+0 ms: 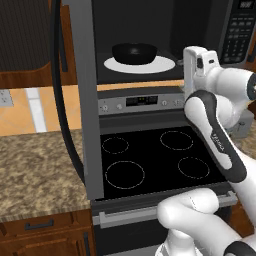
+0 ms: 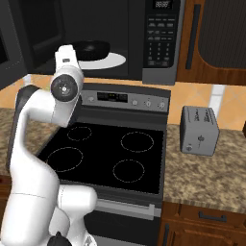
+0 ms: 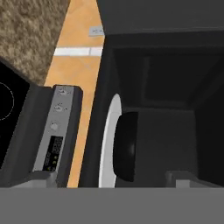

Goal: Open the microwave, place the bowl with waffle inside the microwave, then close the microwave door and turn it on.

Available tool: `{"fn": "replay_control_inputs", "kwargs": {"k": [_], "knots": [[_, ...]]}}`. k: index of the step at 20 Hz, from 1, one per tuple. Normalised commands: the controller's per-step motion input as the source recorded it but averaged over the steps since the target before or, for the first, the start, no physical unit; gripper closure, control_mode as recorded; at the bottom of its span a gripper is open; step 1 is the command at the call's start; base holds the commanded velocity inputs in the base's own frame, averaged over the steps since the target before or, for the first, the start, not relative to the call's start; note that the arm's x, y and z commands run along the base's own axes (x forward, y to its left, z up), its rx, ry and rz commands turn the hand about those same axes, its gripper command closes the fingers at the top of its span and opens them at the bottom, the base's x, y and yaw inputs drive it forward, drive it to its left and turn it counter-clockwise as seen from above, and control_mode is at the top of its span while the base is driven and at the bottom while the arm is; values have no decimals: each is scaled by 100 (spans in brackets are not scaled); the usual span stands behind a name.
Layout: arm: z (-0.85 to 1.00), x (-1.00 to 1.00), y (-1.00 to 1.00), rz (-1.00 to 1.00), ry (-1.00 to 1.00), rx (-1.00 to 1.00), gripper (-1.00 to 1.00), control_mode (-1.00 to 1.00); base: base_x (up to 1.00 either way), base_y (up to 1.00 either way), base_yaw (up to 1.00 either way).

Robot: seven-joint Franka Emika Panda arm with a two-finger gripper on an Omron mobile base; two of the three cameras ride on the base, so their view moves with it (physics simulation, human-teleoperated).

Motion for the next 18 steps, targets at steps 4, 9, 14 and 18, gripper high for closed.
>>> {"fn": "replay_control_inputs", "kwargs": {"k": [4, 9, 14, 18], "knots": [[-8, -100, 0, 2, 25, -45, -100, -100, 0, 0, 0], [-60, -68, 0, -5, 16, -54, -100, -100, 0, 0, 0], [-60, -8, 0, -13, 19, -67, -100, -100, 0, 0, 0], [-52, 0, 0, -13, 13, -65, -100, -100, 0, 0, 0]]}}
